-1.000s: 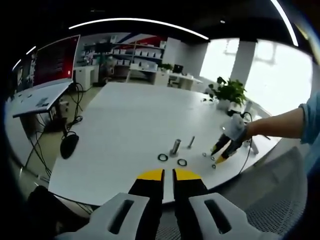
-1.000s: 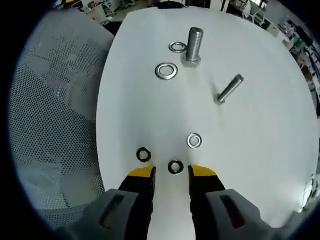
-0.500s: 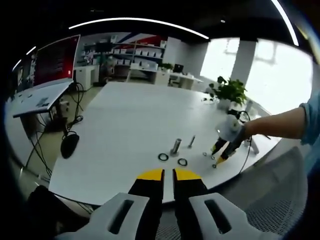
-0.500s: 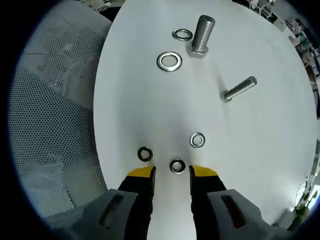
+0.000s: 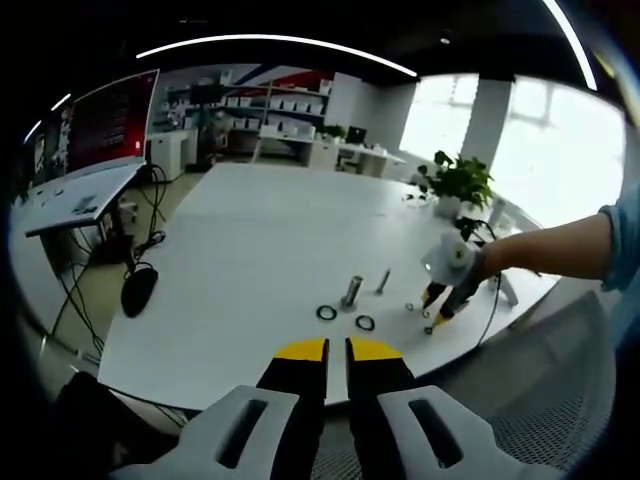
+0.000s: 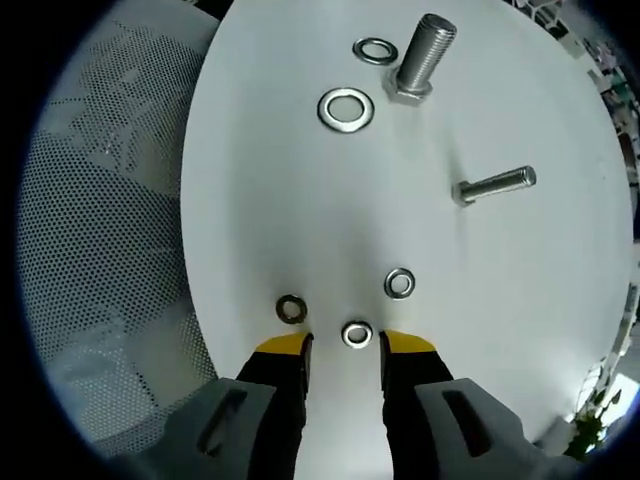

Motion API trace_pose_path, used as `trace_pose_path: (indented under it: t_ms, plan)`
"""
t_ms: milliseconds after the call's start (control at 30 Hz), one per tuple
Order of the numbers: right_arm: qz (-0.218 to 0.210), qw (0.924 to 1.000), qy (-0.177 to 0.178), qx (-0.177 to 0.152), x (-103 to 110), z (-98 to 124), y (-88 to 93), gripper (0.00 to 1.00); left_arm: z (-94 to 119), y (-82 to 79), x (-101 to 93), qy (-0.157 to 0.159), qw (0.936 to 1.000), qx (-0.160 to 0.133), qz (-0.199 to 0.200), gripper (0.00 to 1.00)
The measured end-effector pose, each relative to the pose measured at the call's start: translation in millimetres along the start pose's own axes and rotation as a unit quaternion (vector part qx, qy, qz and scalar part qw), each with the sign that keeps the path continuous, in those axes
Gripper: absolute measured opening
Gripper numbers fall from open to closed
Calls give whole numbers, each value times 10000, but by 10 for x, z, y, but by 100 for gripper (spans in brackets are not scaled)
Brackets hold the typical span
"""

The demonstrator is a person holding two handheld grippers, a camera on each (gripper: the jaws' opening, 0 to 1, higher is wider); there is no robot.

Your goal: Place the washer onto the threaded stud by aligning its center hole with the stud, sliding it down to the base, and recovering from edge contact or off-axis alignment until the washer reaches the visible bottom stop.

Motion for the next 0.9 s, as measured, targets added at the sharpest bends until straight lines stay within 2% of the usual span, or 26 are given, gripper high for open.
trace_pose_path:
  t_ms: [167,333,767,900]
  plan:
    - [-28,9999,-1,-109,-7,-9,25,30,0,-1,0,14,10000,4,-11,4]
    - [119,9998,63,-119,25,-14,26,27,0,0,0,13,10000,9,-12,4]
    - [-136,9984,-19,-546,-2,-51,129,24,-1,-2,-3,36,10000,-14,-20,4]
    - [-392,9964,-99,-750,-65,-59,160,22,-2,-3,-4,38,10000,-15,-25,4]
Point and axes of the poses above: the point that each gripper's makers call its tool centre point, and the gripper's own axes: z roughly backward along the fingers, x roughly to its left, y roughly out of its underside, the point moved 9 cm from there along z, roughly backward along the fingers, and after that the axes turned 8 degrees about x, right-handed, at the moved point
